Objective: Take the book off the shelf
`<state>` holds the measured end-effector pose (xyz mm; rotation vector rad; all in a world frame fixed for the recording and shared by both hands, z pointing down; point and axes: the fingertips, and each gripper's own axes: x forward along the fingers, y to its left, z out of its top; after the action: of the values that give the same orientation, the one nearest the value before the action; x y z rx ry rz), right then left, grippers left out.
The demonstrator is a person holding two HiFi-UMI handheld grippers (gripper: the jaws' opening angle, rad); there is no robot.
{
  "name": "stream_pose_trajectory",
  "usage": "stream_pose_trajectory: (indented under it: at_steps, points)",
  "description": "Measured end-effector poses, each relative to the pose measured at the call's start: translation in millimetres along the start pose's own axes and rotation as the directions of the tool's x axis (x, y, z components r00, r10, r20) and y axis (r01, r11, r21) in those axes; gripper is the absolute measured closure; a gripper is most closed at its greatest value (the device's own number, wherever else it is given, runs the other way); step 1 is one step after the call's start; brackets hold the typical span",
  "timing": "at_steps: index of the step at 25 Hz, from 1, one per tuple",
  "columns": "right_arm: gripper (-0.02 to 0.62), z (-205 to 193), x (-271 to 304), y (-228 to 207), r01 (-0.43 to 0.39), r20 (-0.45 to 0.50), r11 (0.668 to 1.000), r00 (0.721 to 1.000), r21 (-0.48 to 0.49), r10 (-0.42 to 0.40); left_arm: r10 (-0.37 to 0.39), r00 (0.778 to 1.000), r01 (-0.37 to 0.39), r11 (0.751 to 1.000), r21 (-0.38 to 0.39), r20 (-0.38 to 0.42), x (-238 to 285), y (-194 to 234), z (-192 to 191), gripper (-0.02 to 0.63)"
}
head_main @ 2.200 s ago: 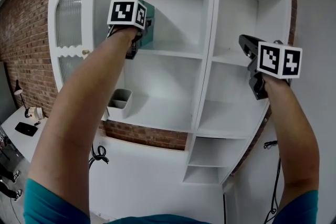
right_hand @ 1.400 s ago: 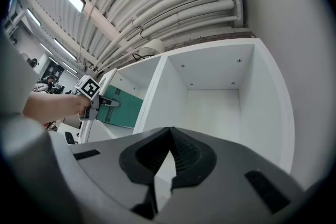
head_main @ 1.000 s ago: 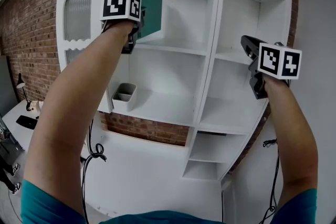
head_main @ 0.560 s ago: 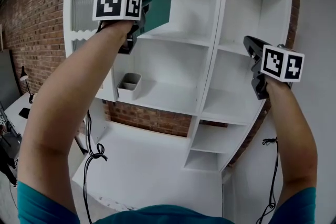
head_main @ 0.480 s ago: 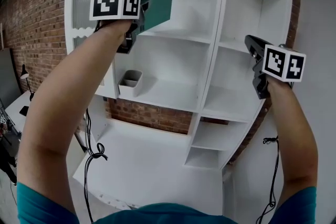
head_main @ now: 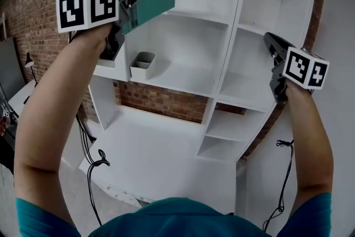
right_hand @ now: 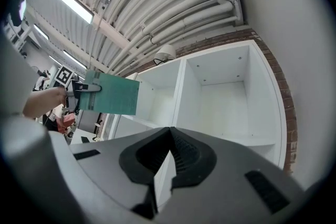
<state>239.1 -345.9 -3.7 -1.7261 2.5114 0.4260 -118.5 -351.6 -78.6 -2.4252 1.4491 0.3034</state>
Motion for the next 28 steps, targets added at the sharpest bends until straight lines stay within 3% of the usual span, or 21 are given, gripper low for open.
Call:
stream_pose_trajectory:
  at_steps: [9, 20, 24, 28]
  points:
    - [0.574, -45.6, -5.3, 12.5, -0.038, -0.017, 0.999, 0.999, 0.017, 0.038, -0.023, 1.000, 0.023, 1.000, 0.015, -0.002, -57.6, -18.7, -51.6, 0.437]
    - [0.574, -105.0, -27.2, 27.9, -0.064, -0.035, 0.996, 0.997, 0.065, 0.067, -0.074, 0.994, 0.065, 0.992, -0.107, -0.086, -103.5, -37.4, -172.0, 0.437]
    - [0.574, -139.0, -40.0, 30.8, -0.054, -0.064, 0.994, 0.996, 0.095, 0.061, -0.080, 0.990, 0.067, 0.991, -0.113, -0.112, -125.0, -45.2, -219.9, 0.437]
    - [0.574, -161.6, -44.1, 33.3, -0.041, -0.086, 0.997, 0.995, 0.068, 0.047, -0.078, 0.988, 0.052, 0.981, -0.186, -0.134, -134.2, -47.1, -256.1, 0.437]
